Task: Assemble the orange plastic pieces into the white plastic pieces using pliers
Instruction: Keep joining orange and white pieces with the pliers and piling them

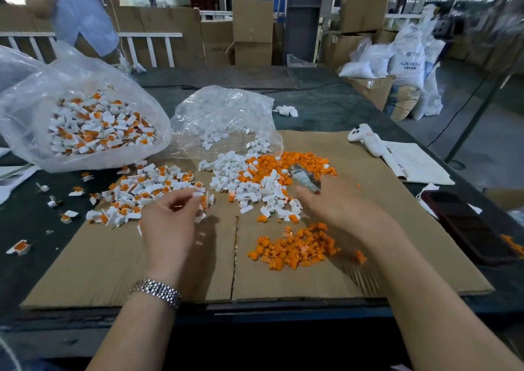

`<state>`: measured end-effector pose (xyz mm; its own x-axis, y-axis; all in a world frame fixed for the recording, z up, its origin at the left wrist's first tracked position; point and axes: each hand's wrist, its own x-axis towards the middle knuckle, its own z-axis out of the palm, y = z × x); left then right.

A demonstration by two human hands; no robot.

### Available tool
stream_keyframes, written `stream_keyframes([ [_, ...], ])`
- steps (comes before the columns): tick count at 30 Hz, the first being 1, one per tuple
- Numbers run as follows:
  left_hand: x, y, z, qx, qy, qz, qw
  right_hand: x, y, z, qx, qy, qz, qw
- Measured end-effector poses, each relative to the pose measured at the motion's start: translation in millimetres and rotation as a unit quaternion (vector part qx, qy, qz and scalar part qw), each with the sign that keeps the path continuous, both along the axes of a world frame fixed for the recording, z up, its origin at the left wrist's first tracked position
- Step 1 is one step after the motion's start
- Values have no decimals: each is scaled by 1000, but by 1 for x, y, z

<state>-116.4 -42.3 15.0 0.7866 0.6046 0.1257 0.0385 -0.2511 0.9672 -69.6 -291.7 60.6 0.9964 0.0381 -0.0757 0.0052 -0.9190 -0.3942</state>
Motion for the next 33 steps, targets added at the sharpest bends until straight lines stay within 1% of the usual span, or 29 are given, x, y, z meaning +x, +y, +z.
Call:
stream_keyframes([
  [2,1,6,1,73,7,40,996,12,-10,-9,-68,-7,-32,997],
  [4,3,5,1,153,14,29,988,20,-14,-20,-120,-18,-46,992],
  [7,10,-10,2,213,4,-66,975,25,-16,-36,-182,-25,-41,982],
  [8,14,-17,1,233,15,-102,967,26,-15,-40,-195,-28,-41,980],
  [10,24,-31,-4,298,50,-142,942,27,-15,-47,-209,-44,-42,976],
  [12,34,-39,-8,342,83,-142,925,27,-13,-52,-222,-60,-40,972],
  [15,47,-48,-12,364,126,-135,913,27,-10,-52,-228,-55,-42,971],
  [17,51,-51,-14,369,125,-134,911,24,-6,-46,-210,-69,-39,974],
  [18,52,-51,-15,359,117,-137,916,22,-2,-42,-201,-98,-24,974],
  [20,49,-47,-18,318,98,-148,931,16,10,-35,-153,-145,54,976],
  [22,43,-43,-19,268,85,-153,947,6,28,-30,-52,-123,146,980],
  [23,39,-41,-18,237,79,-155,956,2,38,-30,-29,-106,174,978],
  [24,35,-39,-17,205,74,-160,963,-1,46,-31,-37,-101,190,976],
  [26,26,-34,-15,136,67,-179,972,-2,59,-35,-90,-112,199,969],
  [28,20,-28,-14,44,66,-203,976,-1,63,-40,-109,-106,199,968],
  [30,16,-23,-11,-85,68,-226,968,-2,64,-44,-85,-98,191,973],
  [31,15,-21,-10,-163,63,-236,956,-3,64,-46,-63,-102,181,976],
  [33,14,-18,-9,-308,49,-254,916,-5,61,-46,22,-113,140,983],
])
